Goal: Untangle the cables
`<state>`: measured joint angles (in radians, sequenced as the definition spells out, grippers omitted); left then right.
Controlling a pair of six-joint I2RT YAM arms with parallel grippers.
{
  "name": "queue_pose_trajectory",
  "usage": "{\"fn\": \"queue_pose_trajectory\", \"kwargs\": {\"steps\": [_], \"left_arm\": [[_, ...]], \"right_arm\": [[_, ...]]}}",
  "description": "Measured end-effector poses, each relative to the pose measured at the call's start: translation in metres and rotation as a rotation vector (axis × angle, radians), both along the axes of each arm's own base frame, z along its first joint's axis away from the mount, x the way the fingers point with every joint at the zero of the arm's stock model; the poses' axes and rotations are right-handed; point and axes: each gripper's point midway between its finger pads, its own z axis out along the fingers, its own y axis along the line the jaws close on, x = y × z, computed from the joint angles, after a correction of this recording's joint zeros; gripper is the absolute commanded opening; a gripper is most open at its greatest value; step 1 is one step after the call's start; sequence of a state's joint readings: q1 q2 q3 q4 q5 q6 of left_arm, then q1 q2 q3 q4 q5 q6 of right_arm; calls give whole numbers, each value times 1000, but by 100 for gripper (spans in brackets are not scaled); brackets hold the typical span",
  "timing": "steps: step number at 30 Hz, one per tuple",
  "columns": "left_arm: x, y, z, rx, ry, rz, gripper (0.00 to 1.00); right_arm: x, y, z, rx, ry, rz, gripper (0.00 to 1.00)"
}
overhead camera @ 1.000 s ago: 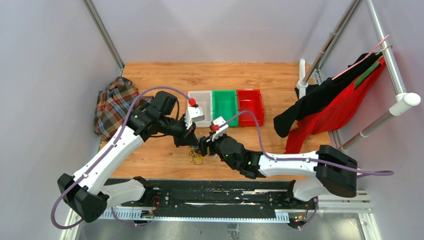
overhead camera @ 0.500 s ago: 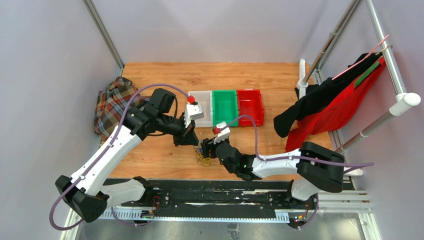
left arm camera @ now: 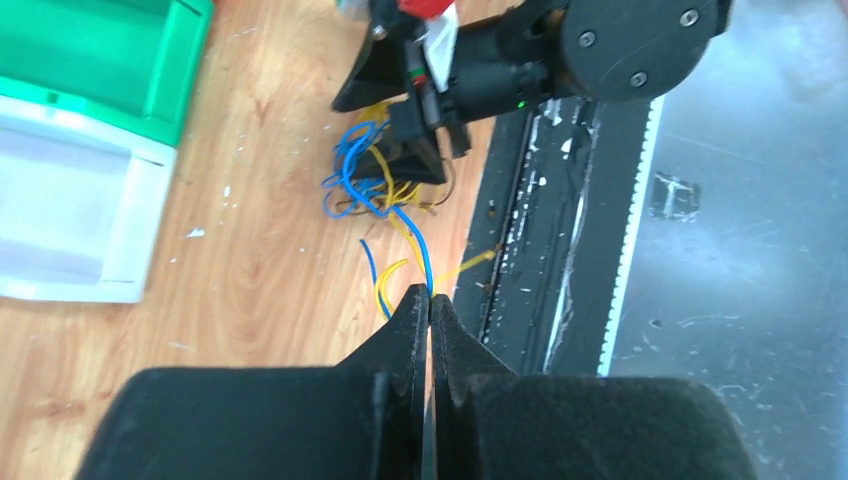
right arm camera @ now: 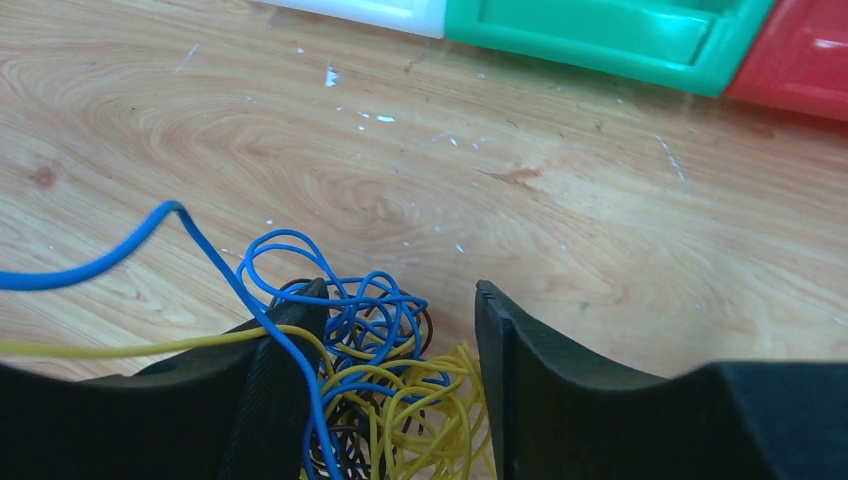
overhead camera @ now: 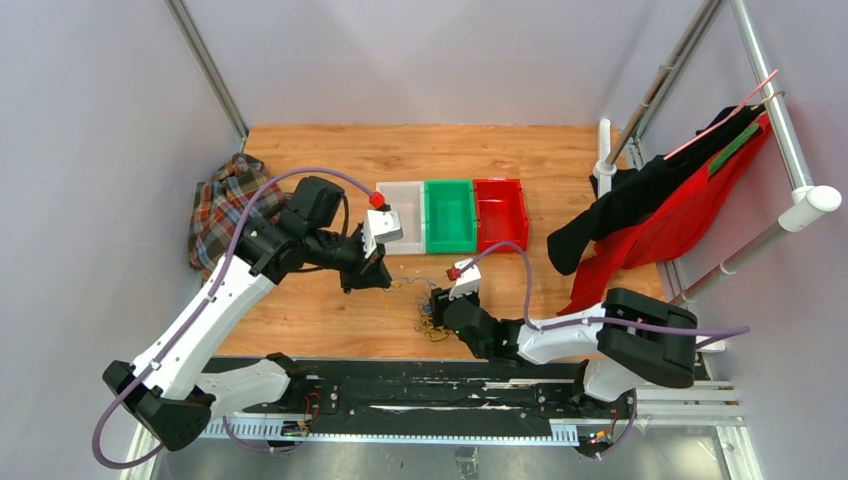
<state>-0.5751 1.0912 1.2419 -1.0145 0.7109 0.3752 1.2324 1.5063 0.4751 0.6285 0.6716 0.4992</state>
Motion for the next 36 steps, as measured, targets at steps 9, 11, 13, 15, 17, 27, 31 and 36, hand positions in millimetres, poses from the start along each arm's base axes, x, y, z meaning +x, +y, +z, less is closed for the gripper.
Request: {"fn": "queue_pose_trajectory", "kwargs": {"steps": [9, 11, 13, 15, 17, 27, 31, 36], "left_arm": [[32, 26, -1, 147, -189, 106, 0], [40, 32, 0, 180, -223, 135, 0], [47, 39, 1, 212, -259, 165, 1], [52, 42, 2, 231, -279, 182, 0], [51, 43, 2, 233, -280, 182, 1], [37, 41, -21, 232, -210, 137, 1], [35, 38, -20, 217, -206, 126, 1], [34, 37, -19, 208, -205, 116, 0]], "right_arm": [[-3, -36, 8, 48, 1, -59, 46], [-2, -41, 14, 64, -2, -72, 44], [0, -46, 19, 76, -7, -82, 43], [2, -50, 24, 80, -11, -80, 44], [1, -49, 30, 86, -14, -57, 47], [-11, -8, 89, 139, -48, 197, 69], [-11, 14, 110, 139, -72, 271, 69], [-4, 37, 108, 88, -69, 330, 65]]}}
